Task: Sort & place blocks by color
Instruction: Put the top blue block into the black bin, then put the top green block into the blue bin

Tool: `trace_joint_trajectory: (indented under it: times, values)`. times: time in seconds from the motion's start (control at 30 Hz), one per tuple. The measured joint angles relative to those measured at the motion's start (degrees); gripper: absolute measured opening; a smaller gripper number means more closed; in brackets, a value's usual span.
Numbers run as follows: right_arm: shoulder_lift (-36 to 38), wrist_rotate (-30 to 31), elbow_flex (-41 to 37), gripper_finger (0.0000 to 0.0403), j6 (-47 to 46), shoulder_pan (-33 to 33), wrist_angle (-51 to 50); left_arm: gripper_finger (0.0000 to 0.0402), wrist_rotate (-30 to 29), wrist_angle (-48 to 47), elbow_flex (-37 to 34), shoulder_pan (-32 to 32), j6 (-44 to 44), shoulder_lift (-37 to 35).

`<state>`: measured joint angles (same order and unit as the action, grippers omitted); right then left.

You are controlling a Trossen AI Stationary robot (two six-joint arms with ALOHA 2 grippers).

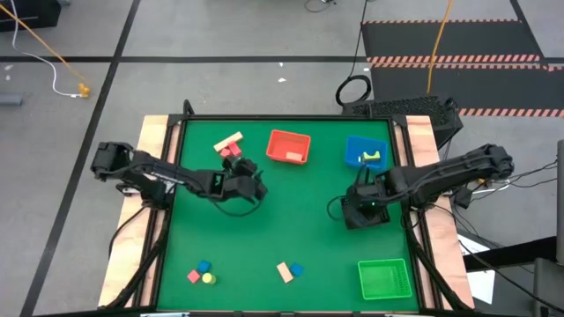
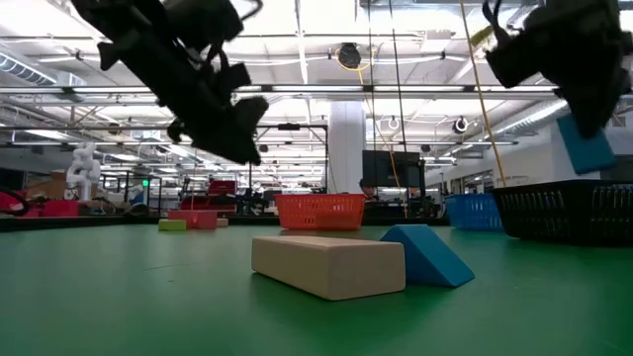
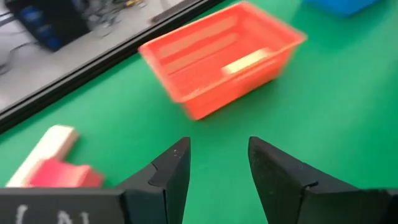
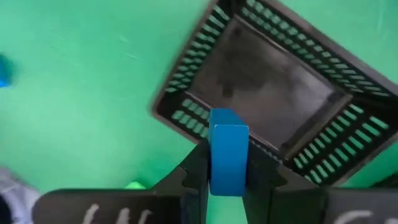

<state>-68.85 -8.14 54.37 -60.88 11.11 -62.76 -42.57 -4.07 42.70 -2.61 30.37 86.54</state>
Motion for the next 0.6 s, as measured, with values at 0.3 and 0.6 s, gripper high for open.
trace_joint_trajectory:
  times: [0.3, 0.6]
  values:
    - [0.0, -1.5, -5.2, 0.0128, -0.6, 0.0, 0.3, 0.0161, 2.5, -19.2, 0.0, 8.6, 11.2, 0.0]
    - [0.2, -1.1, -5.2, 0.0213, 3.5, -0.4, 3.5, 0.0161, 7.6, -36.1, -0.4, 14.5, 21.5, 0.0]
